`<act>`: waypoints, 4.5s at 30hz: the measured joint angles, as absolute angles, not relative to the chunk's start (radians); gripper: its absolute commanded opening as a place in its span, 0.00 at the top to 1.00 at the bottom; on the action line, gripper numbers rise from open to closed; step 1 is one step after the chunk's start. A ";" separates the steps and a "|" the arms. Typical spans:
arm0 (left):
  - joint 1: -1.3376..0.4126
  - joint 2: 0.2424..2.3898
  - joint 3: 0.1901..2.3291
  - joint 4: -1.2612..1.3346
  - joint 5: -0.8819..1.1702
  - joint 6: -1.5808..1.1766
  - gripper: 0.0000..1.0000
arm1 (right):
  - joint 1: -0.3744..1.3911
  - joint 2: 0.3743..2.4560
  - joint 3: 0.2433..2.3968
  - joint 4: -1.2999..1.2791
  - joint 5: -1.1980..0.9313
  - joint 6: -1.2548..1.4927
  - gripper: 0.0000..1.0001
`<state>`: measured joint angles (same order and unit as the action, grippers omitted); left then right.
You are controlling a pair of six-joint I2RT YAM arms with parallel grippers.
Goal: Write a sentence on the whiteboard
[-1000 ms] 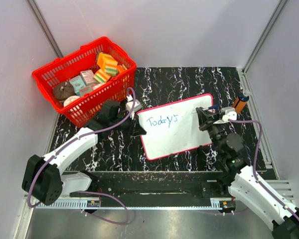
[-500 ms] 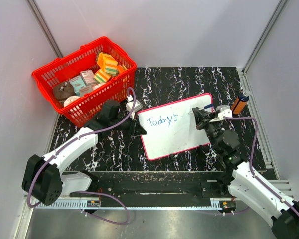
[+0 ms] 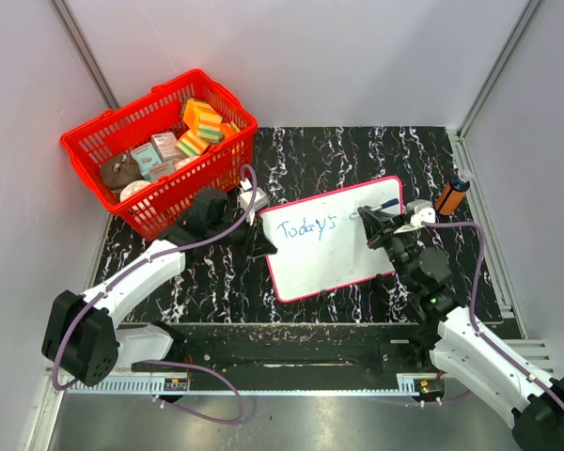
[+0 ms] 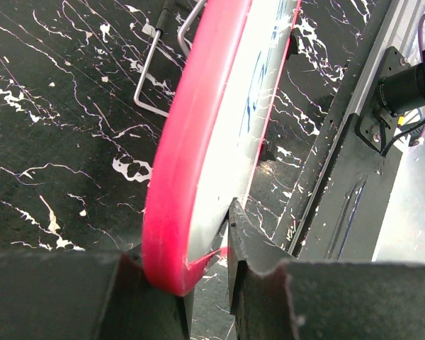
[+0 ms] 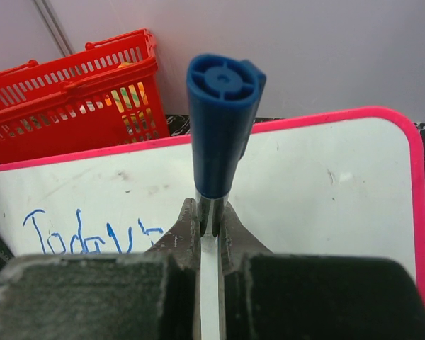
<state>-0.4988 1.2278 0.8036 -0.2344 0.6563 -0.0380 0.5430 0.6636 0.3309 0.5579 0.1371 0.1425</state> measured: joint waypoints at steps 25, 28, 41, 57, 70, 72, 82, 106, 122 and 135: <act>-0.503 1.228 0.804 -0.233 0.655 -0.046 1.00 | 0.543 0.697 0.312 0.594 0.226 0.138 1.00; -0.505 1.228 0.804 -0.233 0.653 -0.046 1.00 | 0.543 0.700 0.320 0.608 0.228 0.135 1.00; -0.509 1.228 0.804 -0.230 0.650 -0.046 1.00 | 0.543 0.700 0.324 0.618 0.227 0.131 1.00; -0.514 1.228 0.804 -0.227 0.643 -0.046 1.00 | 0.543 0.655 0.305 0.607 0.226 0.132 1.00; -0.515 1.228 0.804 -0.226 0.643 -0.046 1.00 | 0.543 0.640 0.283 0.596 0.227 0.139 1.00; -0.516 1.228 0.804 -0.226 0.642 -0.046 1.00 | 0.543 0.638 0.280 0.596 0.227 0.139 1.00; -0.517 1.232 0.805 -0.223 0.642 -0.046 1.00 | 0.543 0.625 0.275 0.575 0.247 0.139 1.00; -0.527 1.238 0.813 -0.223 0.635 -0.038 1.00 | 0.543 0.420 0.275 0.441 0.210 0.159 1.00; -0.527 1.357 0.976 -0.379 0.633 -0.031 1.00 | 0.542 0.400 0.289 0.377 0.188 0.177 1.00; -0.525 1.411 1.017 -0.406 0.645 -0.031 1.00 | 0.542 0.512 0.289 0.437 0.078 0.209 1.00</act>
